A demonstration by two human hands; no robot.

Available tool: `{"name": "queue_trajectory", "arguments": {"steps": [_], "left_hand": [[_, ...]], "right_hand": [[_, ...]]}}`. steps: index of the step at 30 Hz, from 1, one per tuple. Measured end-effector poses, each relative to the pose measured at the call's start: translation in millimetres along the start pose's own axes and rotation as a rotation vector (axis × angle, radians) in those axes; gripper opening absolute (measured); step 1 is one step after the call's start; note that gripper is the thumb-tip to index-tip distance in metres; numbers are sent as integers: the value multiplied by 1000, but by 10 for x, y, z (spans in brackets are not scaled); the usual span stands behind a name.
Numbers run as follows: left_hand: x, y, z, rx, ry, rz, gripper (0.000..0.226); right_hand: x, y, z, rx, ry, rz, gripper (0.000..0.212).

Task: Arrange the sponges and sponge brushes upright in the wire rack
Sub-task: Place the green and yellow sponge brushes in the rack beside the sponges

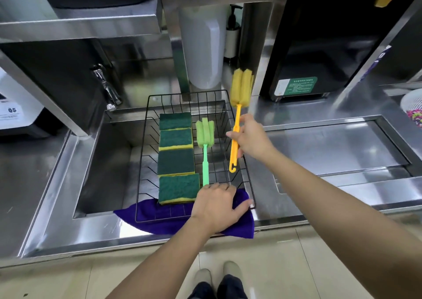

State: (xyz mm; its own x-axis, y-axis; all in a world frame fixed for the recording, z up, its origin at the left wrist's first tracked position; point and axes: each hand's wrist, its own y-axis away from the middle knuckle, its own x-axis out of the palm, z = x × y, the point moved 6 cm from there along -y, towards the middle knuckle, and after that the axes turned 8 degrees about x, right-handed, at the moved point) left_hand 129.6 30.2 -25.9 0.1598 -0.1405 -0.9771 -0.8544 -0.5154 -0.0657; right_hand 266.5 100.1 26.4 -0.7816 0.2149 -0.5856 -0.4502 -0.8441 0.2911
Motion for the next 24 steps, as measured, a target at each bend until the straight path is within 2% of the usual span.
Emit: {"name": "queue_trajectory", "arguments": {"steps": [4,8,12,17,24], "left_hand": [[-37,102,-16,62,12,-34,61],[-63,135,12,67,40,-60,56],[-108,151,-6,104,74,-99,50],[-175,172,-25,133,94,-166,40],[-185,181,-22,106,117,-188,39]], "right_hand": [[391,109,37,-30,201,55,38],[647,128,-38,-35,457,52,64],[723,110,-68,-38,641,23,60],[773,86,-117,3,755,87,52],[857,76,-260,27,832,128,70]]}}
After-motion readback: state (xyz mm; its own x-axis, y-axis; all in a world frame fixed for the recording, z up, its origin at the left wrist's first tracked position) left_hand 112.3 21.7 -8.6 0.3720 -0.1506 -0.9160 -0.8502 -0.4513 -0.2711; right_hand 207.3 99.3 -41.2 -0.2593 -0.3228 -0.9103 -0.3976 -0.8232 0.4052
